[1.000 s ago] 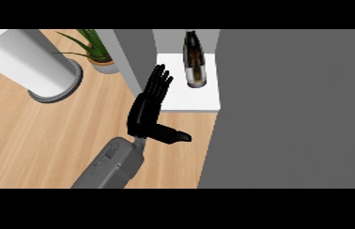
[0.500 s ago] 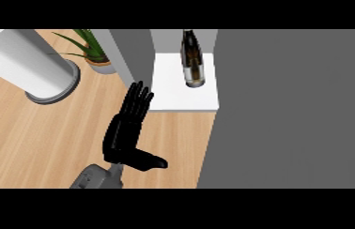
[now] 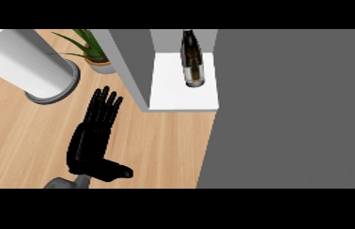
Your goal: Pick up the wine, place it into the cabinet and close the cabinet
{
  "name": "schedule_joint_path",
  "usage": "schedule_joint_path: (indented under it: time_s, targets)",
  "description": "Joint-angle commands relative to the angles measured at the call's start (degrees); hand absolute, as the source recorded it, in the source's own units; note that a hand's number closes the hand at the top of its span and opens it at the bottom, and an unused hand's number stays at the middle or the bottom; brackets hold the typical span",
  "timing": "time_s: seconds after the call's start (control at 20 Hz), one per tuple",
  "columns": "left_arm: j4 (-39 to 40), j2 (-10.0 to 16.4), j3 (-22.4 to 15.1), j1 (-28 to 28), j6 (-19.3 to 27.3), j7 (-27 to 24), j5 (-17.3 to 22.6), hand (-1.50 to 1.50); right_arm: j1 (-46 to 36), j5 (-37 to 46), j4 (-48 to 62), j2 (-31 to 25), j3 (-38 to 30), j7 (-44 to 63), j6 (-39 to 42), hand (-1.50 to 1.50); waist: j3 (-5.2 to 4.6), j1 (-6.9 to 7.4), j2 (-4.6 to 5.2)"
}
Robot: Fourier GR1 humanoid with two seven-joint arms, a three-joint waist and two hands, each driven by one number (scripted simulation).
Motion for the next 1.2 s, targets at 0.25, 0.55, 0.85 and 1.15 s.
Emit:
schedule_joint_path:
  time_s: [0.25,0.55,0.85,1.15]
  targets:
    - [-4.91,10.07,8.62,6.87,-7.27,0.99,5.19,-1.5,1.04,-1.64,-13.54,-2.75,5.42,5.12,3.9,1.5,-0.06,0.35,0.06]
    - [-2.94,11.64,12.41,7.87,-11.36,0.23,6.96,-1.5,-4.9,2.18,-11.81,1.78,11.36,10.07,2.68,1.5,-0.15,0.42,0.25]
    - [-1.65,14.89,15.23,6.56,-13.89,2.46,8.36,-1.5,-9.53,3.76,-9.28,5.41,16.12,11.69,2.78,1.5,-0.21,0.38,0.18]
    - [-1.12,16.22,16.84,8.11,-18.69,1.41,9.92,-1.5,-14.32,-0.03,-8.49,8.57,14.12,15.0,2.56,1.5,-0.35,1.65,0.4]
